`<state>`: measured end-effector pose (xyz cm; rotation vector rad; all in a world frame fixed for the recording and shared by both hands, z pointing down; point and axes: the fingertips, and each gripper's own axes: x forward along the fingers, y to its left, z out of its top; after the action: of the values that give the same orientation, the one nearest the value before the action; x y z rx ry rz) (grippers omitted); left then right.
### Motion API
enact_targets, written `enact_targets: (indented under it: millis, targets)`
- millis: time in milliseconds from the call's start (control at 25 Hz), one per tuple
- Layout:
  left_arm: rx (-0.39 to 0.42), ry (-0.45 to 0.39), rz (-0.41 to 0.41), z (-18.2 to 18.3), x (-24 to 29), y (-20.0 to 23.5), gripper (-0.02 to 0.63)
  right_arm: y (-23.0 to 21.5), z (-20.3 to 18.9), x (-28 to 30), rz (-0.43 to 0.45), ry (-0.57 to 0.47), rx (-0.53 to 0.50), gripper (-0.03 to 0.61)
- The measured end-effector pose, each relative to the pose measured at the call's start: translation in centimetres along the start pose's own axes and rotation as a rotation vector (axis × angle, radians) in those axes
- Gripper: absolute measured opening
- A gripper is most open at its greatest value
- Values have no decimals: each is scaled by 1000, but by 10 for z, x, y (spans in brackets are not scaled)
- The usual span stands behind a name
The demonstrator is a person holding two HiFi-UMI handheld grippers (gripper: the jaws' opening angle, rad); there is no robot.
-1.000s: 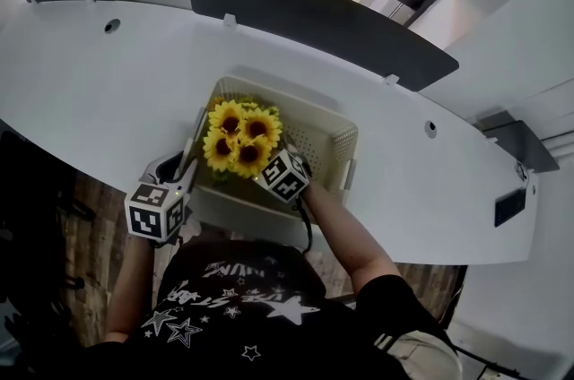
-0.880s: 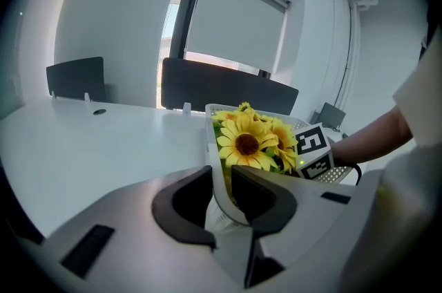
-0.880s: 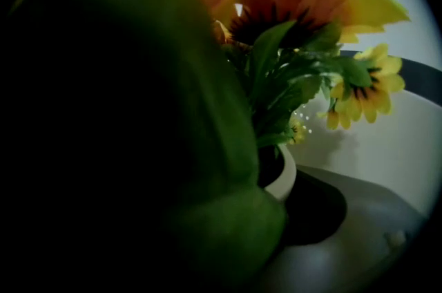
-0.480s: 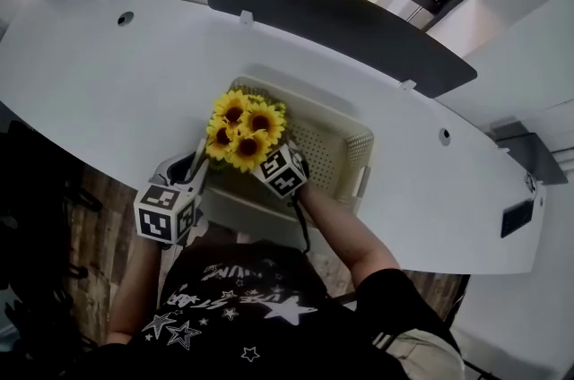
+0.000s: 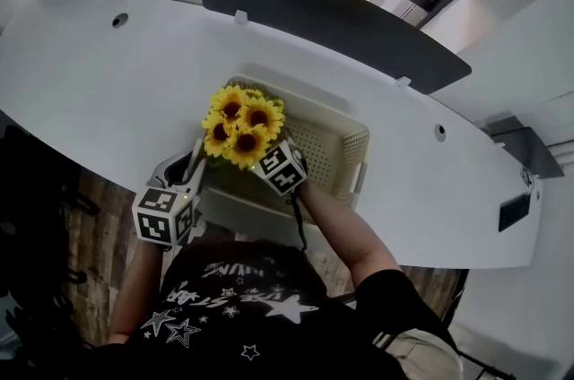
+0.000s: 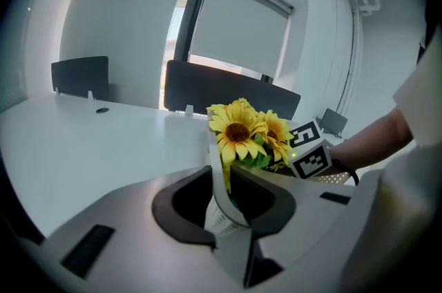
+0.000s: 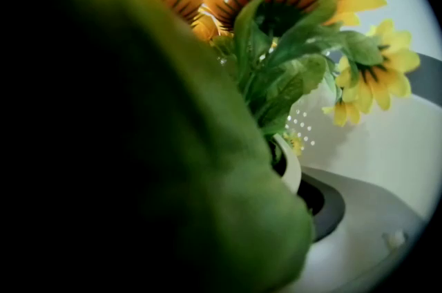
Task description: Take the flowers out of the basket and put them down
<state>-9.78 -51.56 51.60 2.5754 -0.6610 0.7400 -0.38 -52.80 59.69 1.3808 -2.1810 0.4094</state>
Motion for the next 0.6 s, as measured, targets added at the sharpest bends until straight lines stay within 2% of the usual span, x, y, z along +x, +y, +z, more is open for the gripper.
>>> enact_targets:
  millis: [280,480,600]
  targets:
    - [11,-13,-11,2,1,0,77,-9,22,-30,-19,-64,13,525]
    - [18,-74,34,16,-4,8,79,-13,44,-55,-32,-128,50,525]
    - [31,-112,43,30,-8,9,113,-14,61,-67,-25,-153,67,525]
